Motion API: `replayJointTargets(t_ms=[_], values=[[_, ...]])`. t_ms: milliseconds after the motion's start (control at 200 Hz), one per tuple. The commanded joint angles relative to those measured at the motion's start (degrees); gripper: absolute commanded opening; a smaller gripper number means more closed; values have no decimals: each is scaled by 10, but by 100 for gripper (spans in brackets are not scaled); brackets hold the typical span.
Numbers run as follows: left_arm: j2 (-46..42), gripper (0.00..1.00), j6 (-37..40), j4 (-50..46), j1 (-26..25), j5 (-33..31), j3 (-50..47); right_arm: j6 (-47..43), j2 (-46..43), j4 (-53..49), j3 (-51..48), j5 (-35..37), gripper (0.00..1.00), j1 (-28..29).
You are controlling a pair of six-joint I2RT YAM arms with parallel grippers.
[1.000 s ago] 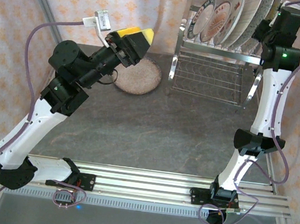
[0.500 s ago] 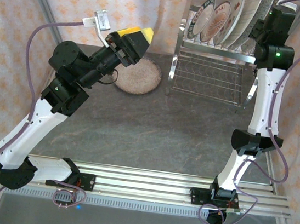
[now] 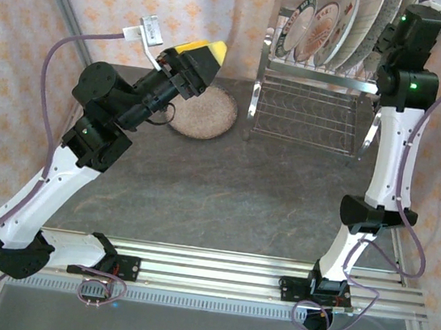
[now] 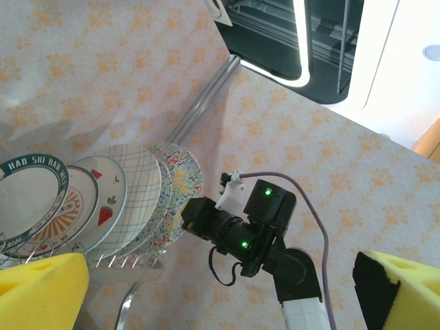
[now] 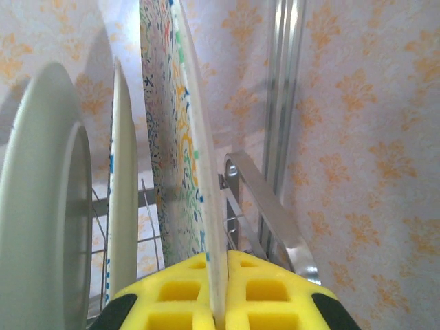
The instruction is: Unload the plates from the dish rack
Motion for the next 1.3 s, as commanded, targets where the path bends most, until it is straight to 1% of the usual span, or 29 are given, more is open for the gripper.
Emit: replayJointTargets(t_ms=[0, 185, 435, 841, 1051, 1291], values=[[3, 99, -5, 31, -6, 2, -4, -7, -38, 44, 26, 38, 0, 1], [7, 99, -8, 34, -12, 3, -3, -6, -49, 34, 26, 54, 0, 1], [17, 99, -19, 45, -24, 0, -10, -3, -65, 26, 24, 56, 0, 1], [55, 99, -60, 60, -66, -16, -16, 22, -105, -3, 8, 48, 0, 1], [96, 99, -137, 63, -83, -20, -17, 49, -133, -32, -12, 40, 0, 1], [178, 99, -256, 124, -115, -7, -10, 72, -174, -67, -31, 36, 0, 1]])
